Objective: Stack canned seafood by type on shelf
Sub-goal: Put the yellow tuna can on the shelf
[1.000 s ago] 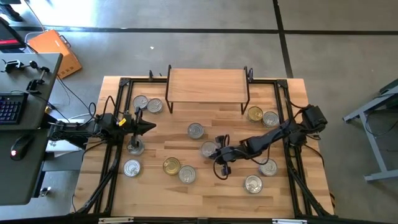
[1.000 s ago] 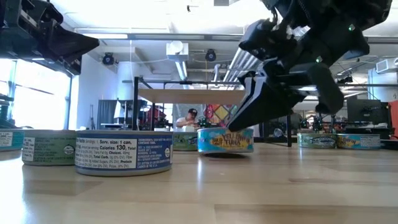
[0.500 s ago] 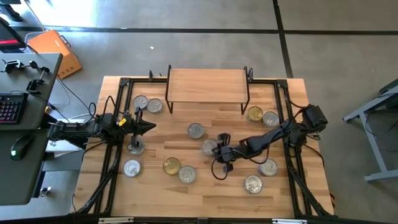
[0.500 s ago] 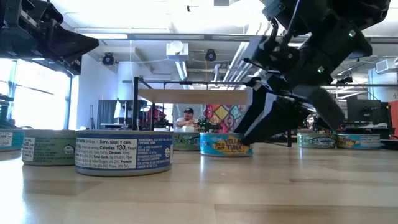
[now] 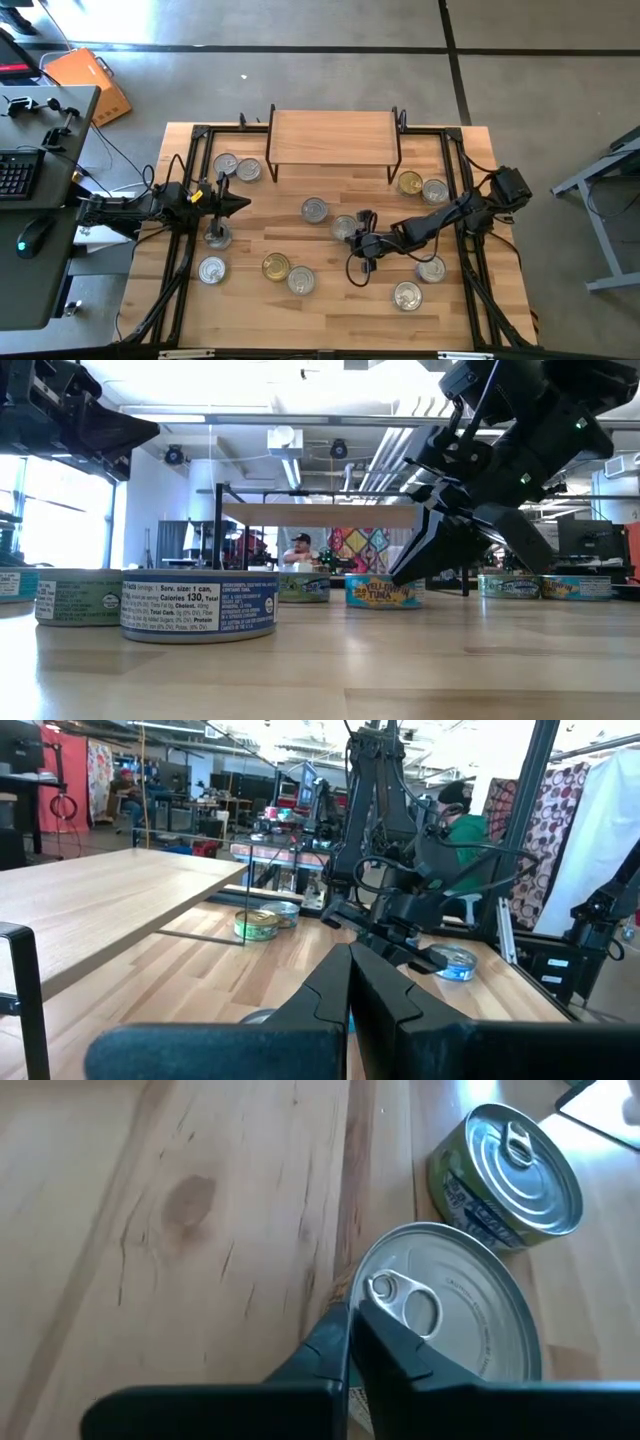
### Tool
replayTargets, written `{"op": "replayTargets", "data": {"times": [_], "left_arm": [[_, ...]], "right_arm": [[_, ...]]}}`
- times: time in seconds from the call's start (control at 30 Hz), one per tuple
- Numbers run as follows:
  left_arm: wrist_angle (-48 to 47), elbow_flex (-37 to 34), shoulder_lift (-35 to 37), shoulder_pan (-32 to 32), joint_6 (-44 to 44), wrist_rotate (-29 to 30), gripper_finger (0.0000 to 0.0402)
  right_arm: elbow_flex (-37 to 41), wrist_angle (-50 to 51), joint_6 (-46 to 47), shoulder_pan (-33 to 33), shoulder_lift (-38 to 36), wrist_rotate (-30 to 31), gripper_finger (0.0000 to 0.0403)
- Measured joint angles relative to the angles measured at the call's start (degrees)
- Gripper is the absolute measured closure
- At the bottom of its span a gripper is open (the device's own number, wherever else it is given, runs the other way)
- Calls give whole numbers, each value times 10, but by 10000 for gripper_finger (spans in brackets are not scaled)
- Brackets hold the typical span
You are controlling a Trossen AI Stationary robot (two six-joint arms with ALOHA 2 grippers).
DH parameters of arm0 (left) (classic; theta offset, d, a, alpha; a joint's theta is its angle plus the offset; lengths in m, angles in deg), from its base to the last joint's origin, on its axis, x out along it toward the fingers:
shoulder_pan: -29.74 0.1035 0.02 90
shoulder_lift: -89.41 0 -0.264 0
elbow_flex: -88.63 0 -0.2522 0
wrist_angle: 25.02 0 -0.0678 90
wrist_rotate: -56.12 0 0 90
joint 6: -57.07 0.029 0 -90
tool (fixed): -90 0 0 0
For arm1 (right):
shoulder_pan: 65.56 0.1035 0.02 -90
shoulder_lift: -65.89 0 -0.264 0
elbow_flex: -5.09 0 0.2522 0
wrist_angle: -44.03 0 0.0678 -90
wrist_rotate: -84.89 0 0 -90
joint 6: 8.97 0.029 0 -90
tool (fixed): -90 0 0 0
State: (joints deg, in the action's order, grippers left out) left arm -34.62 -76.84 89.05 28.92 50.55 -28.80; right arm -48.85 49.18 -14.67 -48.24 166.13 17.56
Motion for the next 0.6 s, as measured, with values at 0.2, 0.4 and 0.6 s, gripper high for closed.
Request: {"op": "replayTargets", "data": {"times": [0.2,0.4,0.6], "left_arm": [[0,0,0,0,-9,0,402],[-1,0,0,0,-9,0,402],[0,0,0,0,-9,0,401]], "right_arm": [[-42,55,-19,12,-4,39,402],[-112,166,-37,26,-2,77,403],[-163,221,-50,27,-3,101,403]]}}
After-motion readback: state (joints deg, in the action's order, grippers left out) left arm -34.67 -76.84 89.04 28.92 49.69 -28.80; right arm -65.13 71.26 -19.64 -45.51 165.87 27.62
